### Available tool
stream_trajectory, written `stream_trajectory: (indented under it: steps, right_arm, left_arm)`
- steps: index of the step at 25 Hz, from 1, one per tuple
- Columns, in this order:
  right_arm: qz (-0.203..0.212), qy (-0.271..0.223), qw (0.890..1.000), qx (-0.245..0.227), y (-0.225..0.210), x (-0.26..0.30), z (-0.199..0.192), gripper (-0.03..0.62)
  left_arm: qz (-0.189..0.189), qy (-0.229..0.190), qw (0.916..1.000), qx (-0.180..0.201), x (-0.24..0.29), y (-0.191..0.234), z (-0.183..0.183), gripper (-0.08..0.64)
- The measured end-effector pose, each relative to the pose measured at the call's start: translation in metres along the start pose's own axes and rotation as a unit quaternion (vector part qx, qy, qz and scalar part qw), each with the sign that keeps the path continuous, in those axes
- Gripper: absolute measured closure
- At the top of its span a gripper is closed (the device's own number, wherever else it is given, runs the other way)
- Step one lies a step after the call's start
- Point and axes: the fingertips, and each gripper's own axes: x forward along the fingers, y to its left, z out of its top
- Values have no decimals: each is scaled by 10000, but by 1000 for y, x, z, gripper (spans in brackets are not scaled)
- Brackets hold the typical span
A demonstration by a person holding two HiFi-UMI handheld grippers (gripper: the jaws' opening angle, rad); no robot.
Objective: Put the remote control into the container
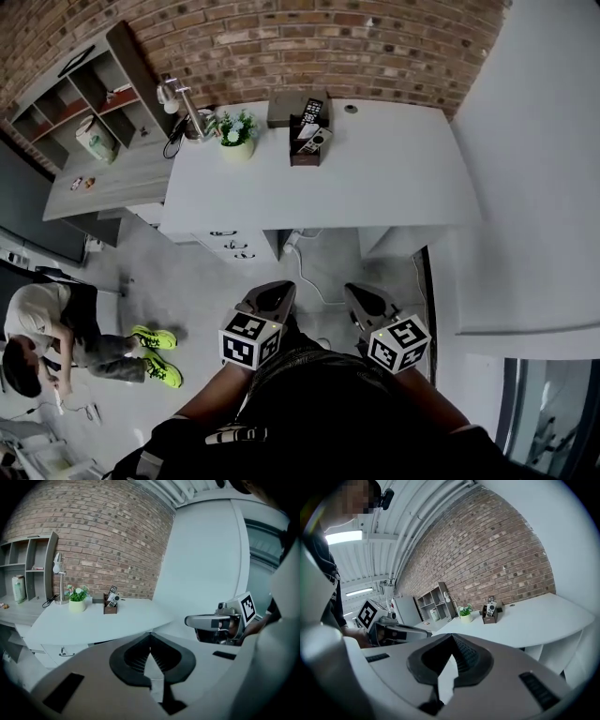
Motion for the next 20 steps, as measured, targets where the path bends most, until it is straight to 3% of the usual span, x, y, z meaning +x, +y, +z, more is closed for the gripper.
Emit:
stream_trajectory:
  steps: [8,20]
  right_arm:
    - [98,-176,9996,214,13,-10,-2,584]
    - [27,-205,9998,-4,13,-13,-5,584]
  left_arm:
    - [7,-48,9998,179,-16,-18,1,555]
    - [16,-22,9997,249,-18,-23,-3,555]
